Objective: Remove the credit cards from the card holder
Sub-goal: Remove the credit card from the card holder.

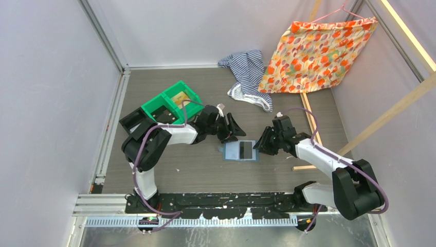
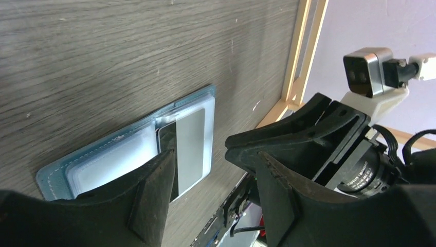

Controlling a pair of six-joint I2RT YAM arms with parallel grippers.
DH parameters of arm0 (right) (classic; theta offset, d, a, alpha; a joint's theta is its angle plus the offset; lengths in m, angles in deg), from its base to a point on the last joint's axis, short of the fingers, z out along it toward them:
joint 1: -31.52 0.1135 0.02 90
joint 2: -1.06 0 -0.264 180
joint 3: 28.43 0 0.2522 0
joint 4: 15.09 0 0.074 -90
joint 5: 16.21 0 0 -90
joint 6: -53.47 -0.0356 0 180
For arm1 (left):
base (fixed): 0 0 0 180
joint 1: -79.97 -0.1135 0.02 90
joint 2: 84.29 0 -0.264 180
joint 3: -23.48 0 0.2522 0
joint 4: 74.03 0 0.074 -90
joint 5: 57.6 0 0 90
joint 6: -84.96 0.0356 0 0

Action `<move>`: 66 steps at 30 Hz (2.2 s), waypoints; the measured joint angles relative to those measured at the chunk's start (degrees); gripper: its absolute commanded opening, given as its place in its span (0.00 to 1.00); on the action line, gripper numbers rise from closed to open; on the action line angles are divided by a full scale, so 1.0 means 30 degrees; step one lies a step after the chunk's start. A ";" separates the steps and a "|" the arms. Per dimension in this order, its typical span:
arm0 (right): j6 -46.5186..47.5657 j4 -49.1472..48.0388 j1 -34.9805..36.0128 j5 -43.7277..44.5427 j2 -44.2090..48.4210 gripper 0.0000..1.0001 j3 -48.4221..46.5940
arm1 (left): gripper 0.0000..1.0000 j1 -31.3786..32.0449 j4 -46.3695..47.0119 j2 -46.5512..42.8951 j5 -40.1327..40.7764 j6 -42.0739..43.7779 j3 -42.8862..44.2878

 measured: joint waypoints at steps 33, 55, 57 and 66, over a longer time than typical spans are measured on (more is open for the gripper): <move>-0.0219 -0.2834 0.0000 -0.0306 -0.2113 0.11 0.0714 | 0.54 0.1377 -0.5581 0.0605 -0.1071 0.6907 0.1807; -0.1100 -0.4794 -0.0087 -0.1545 -0.2667 0.07 0.1326 | 0.32 0.1042 -0.0678 0.0612 -0.0408 0.5413 -0.0860; -0.1137 -0.4874 -0.0087 -0.1617 -0.2732 0.07 0.1326 | 0.26 0.0984 -0.0452 0.0612 -0.0386 0.5319 -0.1013; -0.1253 -0.5034 -0.0117 -0.1778 -0.2856 0.07 0.1348 | 0.00 0.0670 0.0131 0.0874 -0.0423 0.4874 -0.1348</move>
